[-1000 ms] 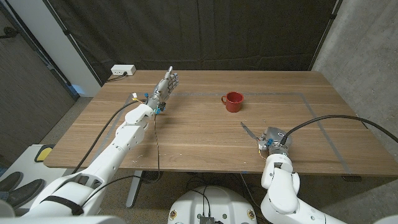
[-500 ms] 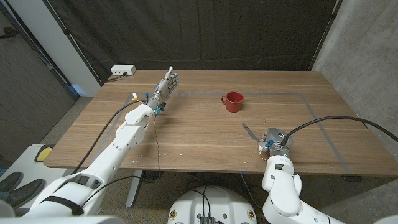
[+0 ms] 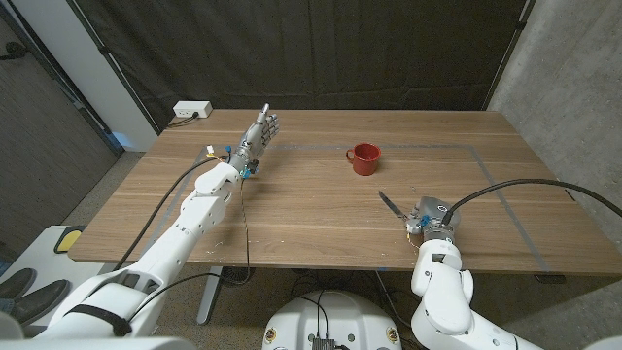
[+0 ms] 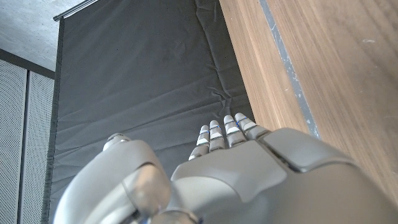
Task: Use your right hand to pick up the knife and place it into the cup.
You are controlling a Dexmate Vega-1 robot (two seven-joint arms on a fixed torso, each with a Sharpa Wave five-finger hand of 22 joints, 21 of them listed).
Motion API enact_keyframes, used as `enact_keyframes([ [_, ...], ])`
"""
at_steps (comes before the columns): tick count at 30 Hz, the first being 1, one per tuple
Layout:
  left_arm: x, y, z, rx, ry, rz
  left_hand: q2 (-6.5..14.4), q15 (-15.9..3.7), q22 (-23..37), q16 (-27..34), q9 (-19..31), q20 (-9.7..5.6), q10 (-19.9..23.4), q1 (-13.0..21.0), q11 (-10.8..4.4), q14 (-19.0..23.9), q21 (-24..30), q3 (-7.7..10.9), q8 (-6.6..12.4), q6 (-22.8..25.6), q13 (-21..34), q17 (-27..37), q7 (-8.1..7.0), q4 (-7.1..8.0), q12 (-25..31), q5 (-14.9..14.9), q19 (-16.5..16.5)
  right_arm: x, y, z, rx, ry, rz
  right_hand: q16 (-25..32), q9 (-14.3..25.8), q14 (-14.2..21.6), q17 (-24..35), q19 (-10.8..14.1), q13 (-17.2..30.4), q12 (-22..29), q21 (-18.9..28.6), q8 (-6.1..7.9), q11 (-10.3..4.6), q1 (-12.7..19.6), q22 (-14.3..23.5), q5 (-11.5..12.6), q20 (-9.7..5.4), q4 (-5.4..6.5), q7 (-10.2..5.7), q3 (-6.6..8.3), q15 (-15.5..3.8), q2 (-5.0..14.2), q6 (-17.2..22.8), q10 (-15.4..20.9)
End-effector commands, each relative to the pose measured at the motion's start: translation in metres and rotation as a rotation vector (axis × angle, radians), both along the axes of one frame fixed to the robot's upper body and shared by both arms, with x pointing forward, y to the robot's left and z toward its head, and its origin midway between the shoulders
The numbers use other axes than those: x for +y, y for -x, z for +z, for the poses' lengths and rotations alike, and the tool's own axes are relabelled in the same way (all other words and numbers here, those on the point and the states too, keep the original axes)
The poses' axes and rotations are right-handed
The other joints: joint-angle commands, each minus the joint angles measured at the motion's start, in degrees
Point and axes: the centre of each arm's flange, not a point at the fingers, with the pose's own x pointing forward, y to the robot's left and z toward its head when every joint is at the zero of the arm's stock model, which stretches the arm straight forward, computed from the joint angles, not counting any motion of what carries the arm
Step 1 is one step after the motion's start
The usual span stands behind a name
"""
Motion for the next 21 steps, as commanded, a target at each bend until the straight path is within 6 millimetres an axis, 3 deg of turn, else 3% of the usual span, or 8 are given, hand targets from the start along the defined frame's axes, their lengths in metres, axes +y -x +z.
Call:
enact_keyframes([
  [1, -0.001, -0.002, 0.003, -0.002, -0.002, -0.003, 0.4, 0.14, 0.3, -0.2, 0.2, 0.08, 0.0, 0.1, -0.38, -0.2, 0.0, -0.63, -0.05, -0.1, 0.1, 0.1, -0.38, 0.0, 0.0, -0.1, -0.3, -0.002, 0.005, 0.015, -0.053, 0.003, -0.02, -0.3, 0.2, 0.7, 0.0, 0.7, 0.3, 0.6, 0.1, 0.02, -0.46, 2.4, 0.2, 0.2, 0.19, 0.29, -0.9, 0.34, -5.21, 2.92, 0.8, 0.3],
  [21, 0.001, 0.0, 0.004, -0.007, 0.002, 0.005, 0.6, 0.11, 0.3, -0.1, 0.2, 0.1, -0.1, 0.1, -0.31, -0.1, -0.1, -0.8, -0.04, -0.1, 0.1, 0.1, -0.29, -0.01, -0.1, -0.1, -0.3, -0.02, 0.009, 0.031, -0.191, -0.155, 0.002, -0.7, 0.3, 1.2, -0.1, 0.7, 1.0, 0.8, -0.1, 0.06, -0.58, 2.2, 0.2, 0.2, 0.65, 0.5, -0.77, 0.34, -5.02, 2.87, 0.7, 0.2],
])
